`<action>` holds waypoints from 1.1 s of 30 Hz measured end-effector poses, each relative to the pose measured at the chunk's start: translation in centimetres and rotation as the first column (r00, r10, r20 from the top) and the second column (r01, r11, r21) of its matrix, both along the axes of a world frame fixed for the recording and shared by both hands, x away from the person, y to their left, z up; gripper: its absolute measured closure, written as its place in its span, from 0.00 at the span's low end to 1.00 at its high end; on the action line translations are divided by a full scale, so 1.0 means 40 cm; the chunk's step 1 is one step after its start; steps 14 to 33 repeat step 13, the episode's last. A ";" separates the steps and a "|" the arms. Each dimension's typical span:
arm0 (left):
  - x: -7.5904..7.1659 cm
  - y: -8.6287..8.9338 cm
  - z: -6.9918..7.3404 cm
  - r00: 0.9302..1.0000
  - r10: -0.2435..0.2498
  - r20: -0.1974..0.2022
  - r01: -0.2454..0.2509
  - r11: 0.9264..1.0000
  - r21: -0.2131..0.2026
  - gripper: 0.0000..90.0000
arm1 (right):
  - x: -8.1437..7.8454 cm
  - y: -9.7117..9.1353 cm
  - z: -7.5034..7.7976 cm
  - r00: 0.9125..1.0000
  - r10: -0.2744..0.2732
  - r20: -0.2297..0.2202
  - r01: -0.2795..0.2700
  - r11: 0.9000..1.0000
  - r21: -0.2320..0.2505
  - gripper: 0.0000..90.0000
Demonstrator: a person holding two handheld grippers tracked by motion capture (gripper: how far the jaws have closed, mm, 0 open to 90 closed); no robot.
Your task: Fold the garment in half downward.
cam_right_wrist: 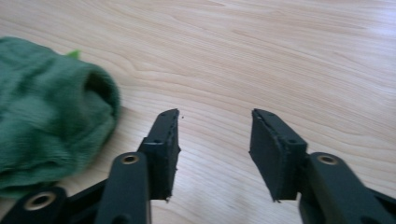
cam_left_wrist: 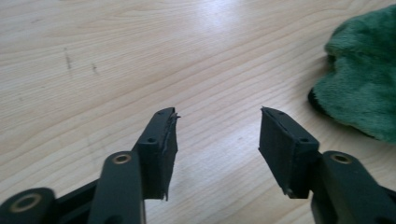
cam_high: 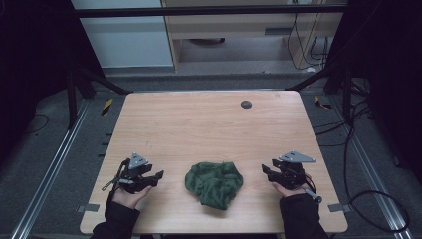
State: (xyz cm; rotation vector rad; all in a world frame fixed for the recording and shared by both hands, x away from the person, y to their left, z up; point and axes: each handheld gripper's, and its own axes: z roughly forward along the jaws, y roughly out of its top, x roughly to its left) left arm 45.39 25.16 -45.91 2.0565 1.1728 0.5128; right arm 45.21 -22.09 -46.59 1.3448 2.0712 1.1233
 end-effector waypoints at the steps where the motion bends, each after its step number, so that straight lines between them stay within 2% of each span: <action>1: 0.002 0.004 -0.001 1.000 0.005 0.008 -0.005 1.000 0.006 0.48 | 0.001 -0.003 -0.002 1.000 -0.010 -0.002 0.010 1.000 -0.002 0.53; 5: 0.009 0.018 -0.004 1.000 0.016 0.007 -0.017 1.000 0.020 0.44 | 0.009 -0.024 -0.011 0.999 -0.037 -0.004 0.037 0.999 -0.018 0.47; 13: 0.023 0.050 -0.013 0.999 0.054 0.000 -0.054 0.998 0.017 0.38 | 0.017 -0.044 -0.021 0.997 -0.069 -0.028 0.068 0.997 -0.026 0.39; 33: 0.023 0.050 -0.013 0.999 0.054 0.000 -0.054 0.998 0.017 0.38 | 0.017 -0.044 -0.021 0.997 -0.069 -0.028 0.068 0.997 -0.026 0.39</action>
